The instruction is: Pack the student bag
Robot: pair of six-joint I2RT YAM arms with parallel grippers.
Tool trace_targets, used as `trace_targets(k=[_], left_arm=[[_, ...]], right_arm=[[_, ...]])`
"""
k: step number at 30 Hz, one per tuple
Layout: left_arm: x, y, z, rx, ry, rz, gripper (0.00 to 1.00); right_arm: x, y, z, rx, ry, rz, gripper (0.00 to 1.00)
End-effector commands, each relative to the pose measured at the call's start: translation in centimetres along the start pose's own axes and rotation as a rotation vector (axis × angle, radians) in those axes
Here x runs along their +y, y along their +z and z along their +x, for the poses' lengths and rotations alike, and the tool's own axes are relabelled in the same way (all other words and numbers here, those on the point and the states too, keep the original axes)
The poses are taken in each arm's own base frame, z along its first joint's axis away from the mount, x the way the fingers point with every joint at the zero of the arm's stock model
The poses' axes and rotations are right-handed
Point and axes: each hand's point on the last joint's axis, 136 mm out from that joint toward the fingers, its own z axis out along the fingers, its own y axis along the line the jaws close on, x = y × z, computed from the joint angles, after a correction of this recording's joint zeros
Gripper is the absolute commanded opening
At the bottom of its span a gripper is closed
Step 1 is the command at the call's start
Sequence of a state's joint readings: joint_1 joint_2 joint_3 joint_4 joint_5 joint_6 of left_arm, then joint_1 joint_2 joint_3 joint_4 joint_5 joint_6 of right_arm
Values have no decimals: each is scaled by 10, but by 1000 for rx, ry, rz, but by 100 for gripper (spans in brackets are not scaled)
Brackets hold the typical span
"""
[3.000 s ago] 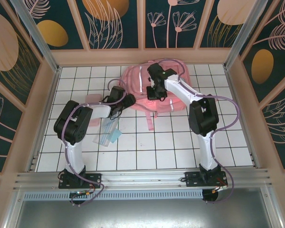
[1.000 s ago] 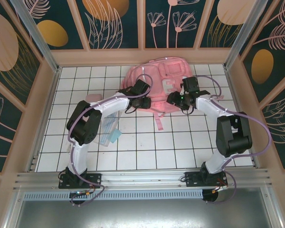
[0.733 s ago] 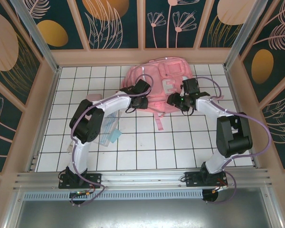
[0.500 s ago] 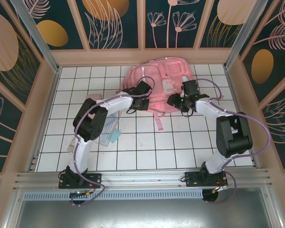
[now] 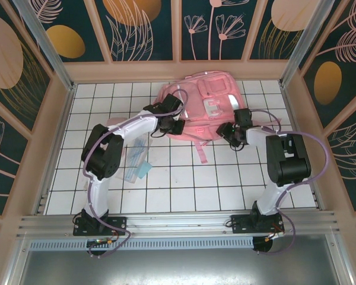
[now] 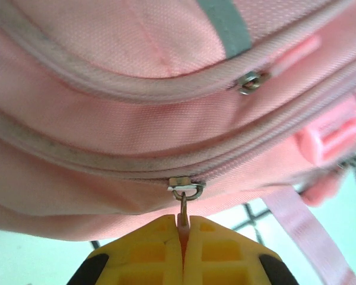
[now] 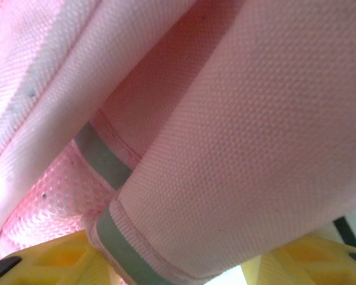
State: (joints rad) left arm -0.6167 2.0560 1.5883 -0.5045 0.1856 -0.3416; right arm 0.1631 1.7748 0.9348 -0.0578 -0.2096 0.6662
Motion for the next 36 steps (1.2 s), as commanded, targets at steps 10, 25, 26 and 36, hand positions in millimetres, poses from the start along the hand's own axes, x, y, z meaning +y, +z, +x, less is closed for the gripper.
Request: trace_targets(k=[10,25,26,36], left_arm=[[-73,-17,11,73,-48,352,0],[-123,-19,-32,-60,-36,450,0],[-125,-21,-31,-65,-33,456,0],[-121,-25,-7,-26,5,447,0]], right_arm=[[28,-39,-89,-199,-61,-43,55],[107,-67,21,26,95,-478,51],[110,-63,24,38,105,-492,51],[127,-27,36,81,133,-560,11]])
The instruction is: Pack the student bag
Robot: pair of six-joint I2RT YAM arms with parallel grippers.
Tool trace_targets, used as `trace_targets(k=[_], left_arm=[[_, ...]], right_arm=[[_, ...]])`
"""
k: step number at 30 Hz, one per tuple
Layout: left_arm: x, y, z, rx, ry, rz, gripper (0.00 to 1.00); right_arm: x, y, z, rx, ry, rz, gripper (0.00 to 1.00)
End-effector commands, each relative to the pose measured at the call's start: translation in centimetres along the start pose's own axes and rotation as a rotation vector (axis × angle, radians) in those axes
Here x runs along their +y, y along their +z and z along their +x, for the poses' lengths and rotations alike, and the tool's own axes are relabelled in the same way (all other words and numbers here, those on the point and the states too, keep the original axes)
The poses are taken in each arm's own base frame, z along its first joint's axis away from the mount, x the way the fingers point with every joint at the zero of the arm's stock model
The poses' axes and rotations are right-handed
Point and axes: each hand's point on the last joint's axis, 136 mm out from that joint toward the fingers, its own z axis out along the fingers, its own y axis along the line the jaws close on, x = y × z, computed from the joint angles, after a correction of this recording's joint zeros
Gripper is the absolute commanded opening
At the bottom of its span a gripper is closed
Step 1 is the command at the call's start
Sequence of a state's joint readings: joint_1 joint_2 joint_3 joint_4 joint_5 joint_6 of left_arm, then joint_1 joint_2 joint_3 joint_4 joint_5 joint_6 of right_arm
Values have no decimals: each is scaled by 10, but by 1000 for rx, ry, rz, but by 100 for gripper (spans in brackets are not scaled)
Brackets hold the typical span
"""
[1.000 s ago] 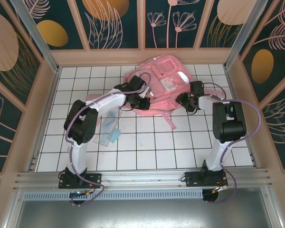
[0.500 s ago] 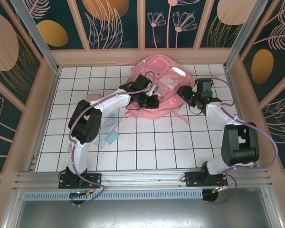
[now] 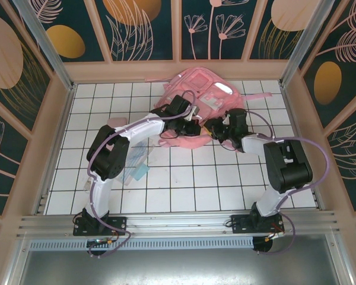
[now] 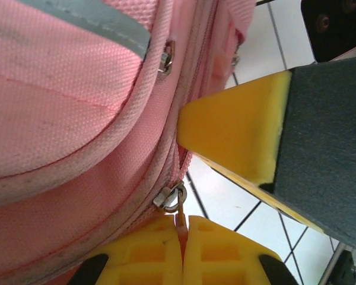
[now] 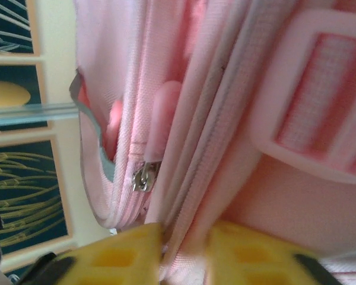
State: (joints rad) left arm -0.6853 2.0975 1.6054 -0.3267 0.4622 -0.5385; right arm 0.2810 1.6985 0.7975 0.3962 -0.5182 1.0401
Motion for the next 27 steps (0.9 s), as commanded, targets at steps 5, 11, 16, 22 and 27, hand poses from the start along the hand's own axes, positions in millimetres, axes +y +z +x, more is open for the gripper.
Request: trace_targets(k=[5,11,16,22,27], left_arm=[[1,-23,5,-16,89,-104,0],[70,-50,0,-60,3,-327,0],[108,-80,-9,-109,-64,-407,0],[110,-93,-9,-98,-39,-429,0],[160,-109,-15,-78,-73,-542,0]], right_arm=[[-2,-6,-17,-98,-63,33,0],[-8,-24,-26,-149,-124,107,0],[-10,-25,-28,-151,-130,112,0],[-11,-25,-36,-175,-157,140,0],[-10,-29,-50,-212,-256,207,0]])
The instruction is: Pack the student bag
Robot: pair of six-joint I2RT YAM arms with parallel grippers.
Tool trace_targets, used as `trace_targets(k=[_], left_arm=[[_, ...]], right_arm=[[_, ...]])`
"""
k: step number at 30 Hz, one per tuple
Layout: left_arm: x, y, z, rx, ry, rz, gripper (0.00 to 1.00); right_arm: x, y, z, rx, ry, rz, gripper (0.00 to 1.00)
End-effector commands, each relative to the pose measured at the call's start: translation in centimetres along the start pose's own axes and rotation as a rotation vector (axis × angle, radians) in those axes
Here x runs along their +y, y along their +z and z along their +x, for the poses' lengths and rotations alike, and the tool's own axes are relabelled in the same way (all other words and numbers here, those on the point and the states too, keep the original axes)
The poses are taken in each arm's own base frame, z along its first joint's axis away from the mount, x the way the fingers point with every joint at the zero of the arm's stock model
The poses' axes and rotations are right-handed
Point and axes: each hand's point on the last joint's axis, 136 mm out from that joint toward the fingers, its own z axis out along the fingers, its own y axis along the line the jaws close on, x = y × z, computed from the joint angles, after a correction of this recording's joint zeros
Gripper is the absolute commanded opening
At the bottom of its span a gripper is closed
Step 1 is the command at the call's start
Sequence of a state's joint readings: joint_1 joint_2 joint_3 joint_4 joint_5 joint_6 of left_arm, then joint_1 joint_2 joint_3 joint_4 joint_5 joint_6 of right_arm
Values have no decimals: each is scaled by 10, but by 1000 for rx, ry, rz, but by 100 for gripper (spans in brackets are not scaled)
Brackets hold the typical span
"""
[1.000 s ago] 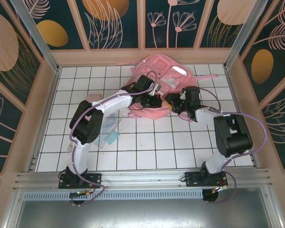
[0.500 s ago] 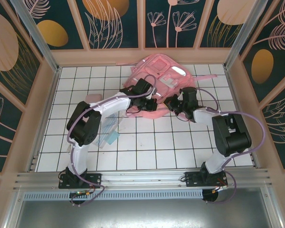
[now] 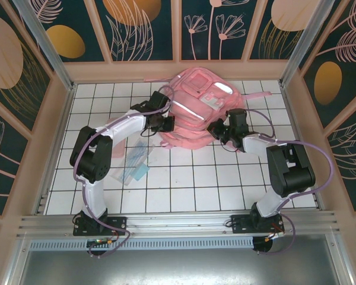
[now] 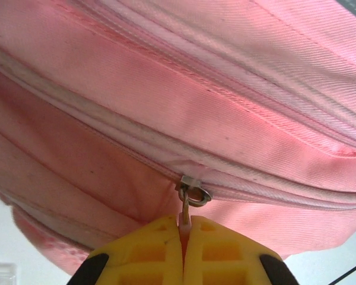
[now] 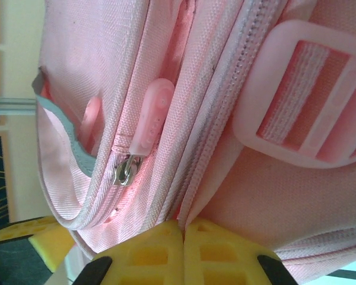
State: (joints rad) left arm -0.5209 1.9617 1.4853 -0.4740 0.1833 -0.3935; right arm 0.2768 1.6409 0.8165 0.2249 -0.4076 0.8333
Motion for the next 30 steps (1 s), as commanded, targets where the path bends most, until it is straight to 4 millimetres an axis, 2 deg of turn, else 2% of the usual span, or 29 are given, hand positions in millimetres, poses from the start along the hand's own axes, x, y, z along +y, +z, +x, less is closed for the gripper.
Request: trace_targets(k=[1,3,4,7,11,12,14,16,18,21,26,30], left_arm=[[62,-12,-6,29,-35,-180,0],[52,-13,-7,28,-28,-128,0],[39,-14,-6,28,-32,-61,0],[-12,-17,2,34,19,92,0],[-95,-19,21,81,95,307,0],[-110,-21,23,85,99,354,0],[-140,-22,28,95,102,440,0],[-160,-23,26,91,104,495,0],[-173,-22,18,73,95,537,0],[-187,-16,0,31,68,578,0],[-200,-9,-27,-23,75,598,0],[-205,-10,-32,-30,87,609,0]], right_arm=[[-7,-14,-47,-163,-100,109,0],[-10,-16,-56,-181,-124,131,0],[-11,-17,-62,-196,-138,144,0],[-13,-16,-87,-241,-174,177,0],[-17,-15,-128,-301,-196,231,0],[-17,-15,-134,-305,-191,233,1],[-12,-19,-146,-309,-182,224,20],[-9,-26,-148,-302,-168,234,35],[-3,-37,-144,-293,-155,237,43],[1,-55,-127,-274,-124,224,51],[9,-71,-80,-177,-29,96,53],[9,-69,-53,-119,49,21,53]])
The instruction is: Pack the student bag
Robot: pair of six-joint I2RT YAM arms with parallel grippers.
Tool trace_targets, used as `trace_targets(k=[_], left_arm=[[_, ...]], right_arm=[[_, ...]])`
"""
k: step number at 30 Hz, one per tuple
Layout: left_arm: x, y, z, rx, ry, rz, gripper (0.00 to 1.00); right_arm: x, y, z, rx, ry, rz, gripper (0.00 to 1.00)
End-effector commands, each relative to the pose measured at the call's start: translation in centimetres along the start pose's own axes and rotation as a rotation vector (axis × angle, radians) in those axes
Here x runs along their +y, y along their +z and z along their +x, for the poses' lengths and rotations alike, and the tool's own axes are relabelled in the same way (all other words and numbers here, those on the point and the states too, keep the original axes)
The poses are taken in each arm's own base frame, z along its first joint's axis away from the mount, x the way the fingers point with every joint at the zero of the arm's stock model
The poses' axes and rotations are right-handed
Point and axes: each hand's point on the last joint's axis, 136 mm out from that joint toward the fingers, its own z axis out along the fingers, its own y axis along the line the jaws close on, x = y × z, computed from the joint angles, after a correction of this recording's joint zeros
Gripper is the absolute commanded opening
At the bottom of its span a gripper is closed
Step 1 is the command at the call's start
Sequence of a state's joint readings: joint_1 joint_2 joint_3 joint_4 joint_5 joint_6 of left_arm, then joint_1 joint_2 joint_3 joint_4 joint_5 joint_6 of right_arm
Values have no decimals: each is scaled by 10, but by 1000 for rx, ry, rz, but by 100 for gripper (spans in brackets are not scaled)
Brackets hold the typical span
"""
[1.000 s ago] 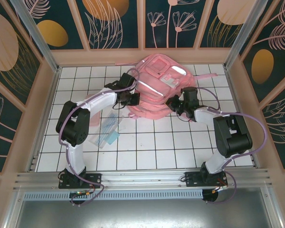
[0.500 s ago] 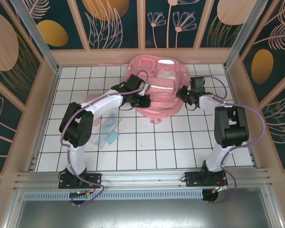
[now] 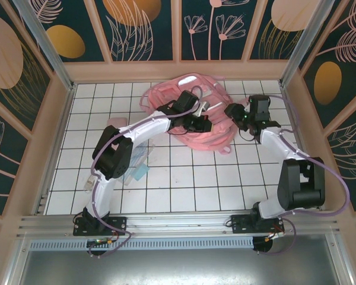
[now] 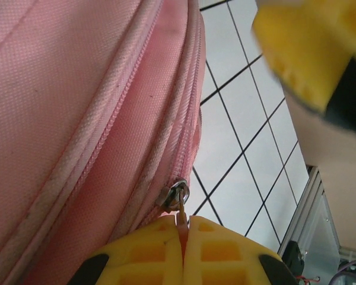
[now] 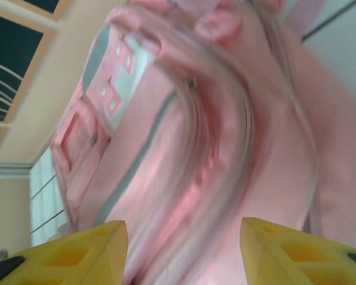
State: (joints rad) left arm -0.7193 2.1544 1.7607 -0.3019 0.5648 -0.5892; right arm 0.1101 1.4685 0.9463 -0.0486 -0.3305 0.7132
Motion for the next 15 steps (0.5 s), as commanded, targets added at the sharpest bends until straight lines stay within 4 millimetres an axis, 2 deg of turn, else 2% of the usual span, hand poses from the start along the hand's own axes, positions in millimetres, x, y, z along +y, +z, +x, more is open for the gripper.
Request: trace_targets(k=[1,5,11,13,14,15], left_arm=[[-29,-14,-32,-94,67,82,0],[-36,-20,-21,-81,89,109,0],[-33,-15,11,1,90,122,0],[-29,-15,20,23,87,121,0],[-26,-16,24,30,85,111,0],[-23,-17,27,34,87,99,0]], right_arm=[[3,3,33,103,106,-72,54],[1,19,49,146,161,-121,54],[14,42,52,144,175,-188,52],[11,49,53,132,169,-170,40],[8,52,52,124,171,-161,25],[7,53,53,122,171,-160,14]])
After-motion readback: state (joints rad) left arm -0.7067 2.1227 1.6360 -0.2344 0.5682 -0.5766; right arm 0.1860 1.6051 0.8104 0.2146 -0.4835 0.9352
